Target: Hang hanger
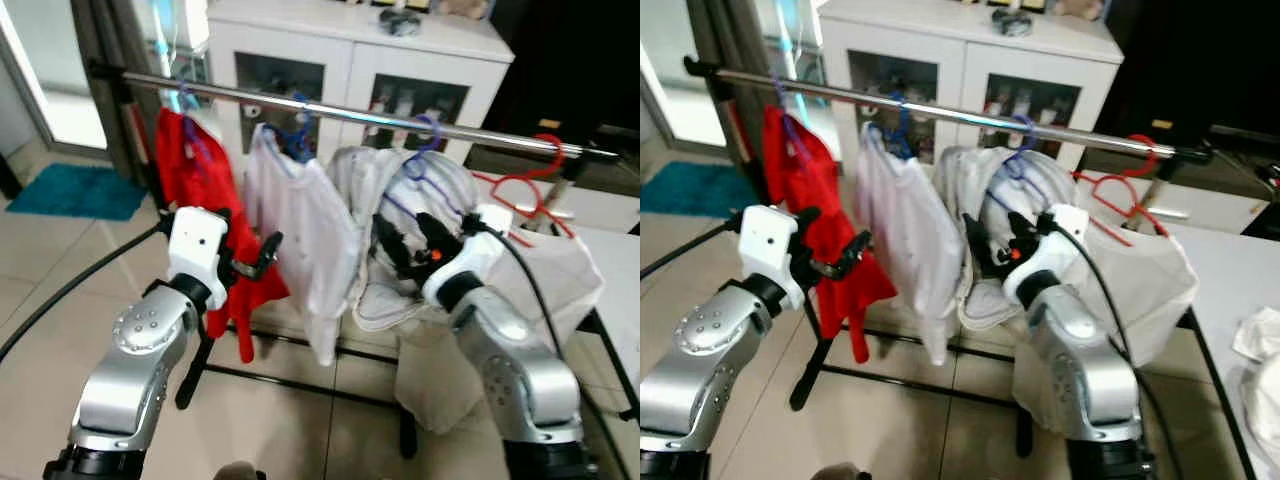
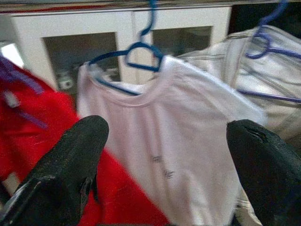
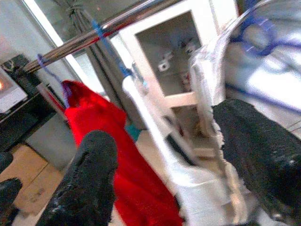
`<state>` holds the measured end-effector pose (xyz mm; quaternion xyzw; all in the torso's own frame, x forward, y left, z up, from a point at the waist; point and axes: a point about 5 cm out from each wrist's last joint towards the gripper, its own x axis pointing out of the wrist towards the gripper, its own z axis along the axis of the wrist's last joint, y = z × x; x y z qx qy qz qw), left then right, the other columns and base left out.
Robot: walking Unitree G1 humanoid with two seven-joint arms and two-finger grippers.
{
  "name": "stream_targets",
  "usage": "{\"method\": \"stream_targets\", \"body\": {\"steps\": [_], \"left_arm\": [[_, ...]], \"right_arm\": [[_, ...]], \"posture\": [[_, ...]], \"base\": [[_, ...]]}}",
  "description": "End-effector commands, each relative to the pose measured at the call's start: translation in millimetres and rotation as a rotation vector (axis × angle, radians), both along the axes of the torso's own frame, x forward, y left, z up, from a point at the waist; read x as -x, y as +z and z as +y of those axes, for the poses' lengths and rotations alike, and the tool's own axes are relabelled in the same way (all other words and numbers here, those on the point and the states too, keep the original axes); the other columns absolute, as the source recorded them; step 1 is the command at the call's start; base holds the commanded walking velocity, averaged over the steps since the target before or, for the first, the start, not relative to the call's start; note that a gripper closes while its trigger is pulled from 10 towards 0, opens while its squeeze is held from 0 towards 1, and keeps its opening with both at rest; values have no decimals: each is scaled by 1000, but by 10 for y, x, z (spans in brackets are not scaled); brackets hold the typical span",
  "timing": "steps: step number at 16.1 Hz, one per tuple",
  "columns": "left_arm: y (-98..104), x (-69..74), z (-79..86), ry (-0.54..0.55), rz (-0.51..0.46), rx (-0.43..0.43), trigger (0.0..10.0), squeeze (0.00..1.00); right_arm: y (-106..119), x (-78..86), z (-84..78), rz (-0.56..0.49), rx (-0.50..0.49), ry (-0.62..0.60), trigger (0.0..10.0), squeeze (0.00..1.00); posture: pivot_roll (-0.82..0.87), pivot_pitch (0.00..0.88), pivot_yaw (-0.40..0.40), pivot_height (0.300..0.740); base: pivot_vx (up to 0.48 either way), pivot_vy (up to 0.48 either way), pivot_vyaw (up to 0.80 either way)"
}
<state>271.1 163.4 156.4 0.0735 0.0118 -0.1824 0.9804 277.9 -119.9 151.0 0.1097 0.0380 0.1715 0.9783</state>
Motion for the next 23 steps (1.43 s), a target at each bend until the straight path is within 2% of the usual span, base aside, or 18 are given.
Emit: {"method": "stream_targets", "body": {"steps": [1, 5, 9, 14, 17, 21, 23], "left_arm": [[49, -44, -5, 33, -21, -26, 10000, 0], [91, -88, -3, 73, -55, -5, 10000, 0], [65, -26, -55, 8, -50, -33, 10000, 0], [50, 11, -94, -35, -48, -42, 10000, 0], [88, 69, -149, -107, -73, -21, 10000, 0], [59, 180, -162, -240, -33, -23, 10000, 0], [53, 205, -146, -276, -15, -19, 10000, 0]], "right_arm": [[-8, -18, -75, -1, 19, -53, 10000, 1000], [-41, -36, -38, -3, 34, -46, 10000, 1000], [-20, -4, 111, -15, 44, 89, 10000, 1000], [45, -10, 101, -59, 70, 92, 10000, 1000], [248, -20, 14, -122, 84, 39, 10000, 1000], [369, 74, -137, -113, 223, 175, 10000, 1000], [372, 67, -253, -77, 221, 175, 10000, 1000]], "posture": [[34, 0, -58, 740], [38, 0, -59, 740], [41, 0, -65, 740], [46, 0, -72, 740], [55, 0, -81, 740], [50, 0, -81, 740], [49, 0, -84, 740]], "base": [[0, 0, 0], [0, 0, 600], [322, 0, 795], [332, 0, 793], [107, 0, 0], [0, 0, 0], [0, 0, 0]]}}
